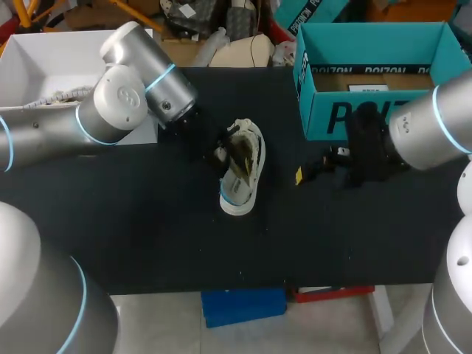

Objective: Take the shoe out of the shoebox, open the shoe tongue, remove and reinsert the insole, then place the shoe into the shoebox

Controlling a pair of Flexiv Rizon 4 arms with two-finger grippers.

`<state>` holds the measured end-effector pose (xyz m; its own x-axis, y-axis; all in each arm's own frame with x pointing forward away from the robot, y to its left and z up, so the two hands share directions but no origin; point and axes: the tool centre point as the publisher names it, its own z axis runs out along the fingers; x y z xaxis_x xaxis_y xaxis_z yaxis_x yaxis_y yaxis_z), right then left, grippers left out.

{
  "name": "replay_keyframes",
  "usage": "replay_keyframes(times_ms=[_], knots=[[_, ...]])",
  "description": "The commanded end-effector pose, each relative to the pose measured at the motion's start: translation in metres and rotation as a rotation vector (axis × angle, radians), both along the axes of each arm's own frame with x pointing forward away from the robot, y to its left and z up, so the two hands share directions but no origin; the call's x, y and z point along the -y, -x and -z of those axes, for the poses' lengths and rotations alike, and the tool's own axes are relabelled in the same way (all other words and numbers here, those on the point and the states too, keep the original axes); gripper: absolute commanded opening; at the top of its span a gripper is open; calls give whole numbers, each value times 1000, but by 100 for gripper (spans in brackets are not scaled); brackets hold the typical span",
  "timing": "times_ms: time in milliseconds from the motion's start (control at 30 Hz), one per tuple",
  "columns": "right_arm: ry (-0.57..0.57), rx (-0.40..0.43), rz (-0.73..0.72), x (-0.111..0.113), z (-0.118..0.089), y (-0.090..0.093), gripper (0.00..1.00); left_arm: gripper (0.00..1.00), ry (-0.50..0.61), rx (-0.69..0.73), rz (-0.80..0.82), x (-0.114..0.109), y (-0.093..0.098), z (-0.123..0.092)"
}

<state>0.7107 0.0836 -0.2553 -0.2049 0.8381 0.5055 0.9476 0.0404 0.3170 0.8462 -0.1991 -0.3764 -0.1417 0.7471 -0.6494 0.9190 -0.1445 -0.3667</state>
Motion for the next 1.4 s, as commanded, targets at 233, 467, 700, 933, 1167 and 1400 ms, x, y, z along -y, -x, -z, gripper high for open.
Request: replay_keyframes(times_ms=[233, 467, 700, 933, 1167, 1400], knots=[[2, -1, 1, -1, 0, 0, 100, 85, 39, 31, 17, -14, 31, -38], [2, -1, 1, -1, 0, 0, 100, 23, 24, -9, 48, -19, 59, -37], [2, -1, 1, -1, 0, 0, 100, 0, -7, -46, 66, -23, 69, -32], [2, -1, 1, -1, 0, 0, 100, 0, -11, -34, 31, -22, 59, -26], [2, -1, 1, -1, 0, 0, 100, 0, 13, -8, -16, -16, 43, -20], [2, -1, 1, -1, 0, 0, 100, 0, 30, -4, -49, -12, 29, -14]])
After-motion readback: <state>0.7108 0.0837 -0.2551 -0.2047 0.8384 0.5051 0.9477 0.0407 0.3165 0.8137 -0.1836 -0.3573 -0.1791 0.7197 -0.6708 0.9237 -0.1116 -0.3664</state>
